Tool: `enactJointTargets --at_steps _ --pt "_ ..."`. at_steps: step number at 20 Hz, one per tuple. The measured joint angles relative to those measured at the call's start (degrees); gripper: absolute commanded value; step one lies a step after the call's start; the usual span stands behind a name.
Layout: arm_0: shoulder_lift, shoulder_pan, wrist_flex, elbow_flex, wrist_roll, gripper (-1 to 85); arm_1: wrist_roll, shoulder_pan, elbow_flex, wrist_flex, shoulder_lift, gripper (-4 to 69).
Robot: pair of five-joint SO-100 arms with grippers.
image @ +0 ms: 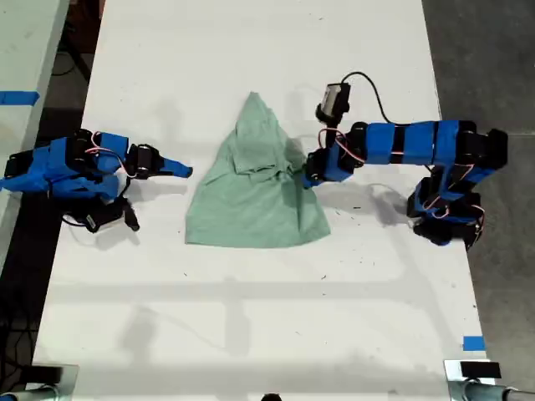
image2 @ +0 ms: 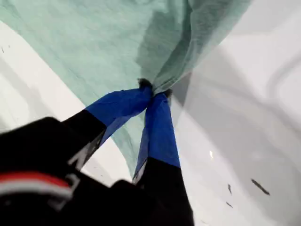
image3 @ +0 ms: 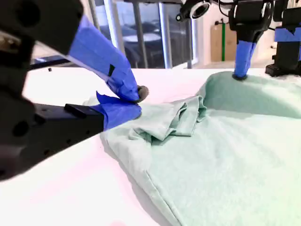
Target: Fold t shirt
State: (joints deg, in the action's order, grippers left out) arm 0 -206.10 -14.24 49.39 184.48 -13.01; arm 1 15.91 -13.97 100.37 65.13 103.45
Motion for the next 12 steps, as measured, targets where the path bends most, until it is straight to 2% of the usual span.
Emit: enactJointTargets --at_steps 4,8,10,11,12 --pt "0.0 0.0 0.0 0.0 0.0 -0.1 4.75 4.13 -18.72 -2.81 -15.56 0.4" --pt "0.0 0.0 0.0 0.0 0.0 -0.1 7.21 4.83 -40.25 -3.96 -38.06 2.2" --pt "0.0 0.0 0.0 0.0 0.0 -0.1 7.29 4.75 -42.28 -5.19 -40.61 18.3" --pt "0.0 0.0 0.0 0.0 0.0 -0.1 7.38 4.75 -42.8 -5.54 -40.87 23.5" --pt "0.0 0.0 0.0 0.0 0.0 -0.1 7.38 4.75 -42.89 -5.63 -40.96 24.6"
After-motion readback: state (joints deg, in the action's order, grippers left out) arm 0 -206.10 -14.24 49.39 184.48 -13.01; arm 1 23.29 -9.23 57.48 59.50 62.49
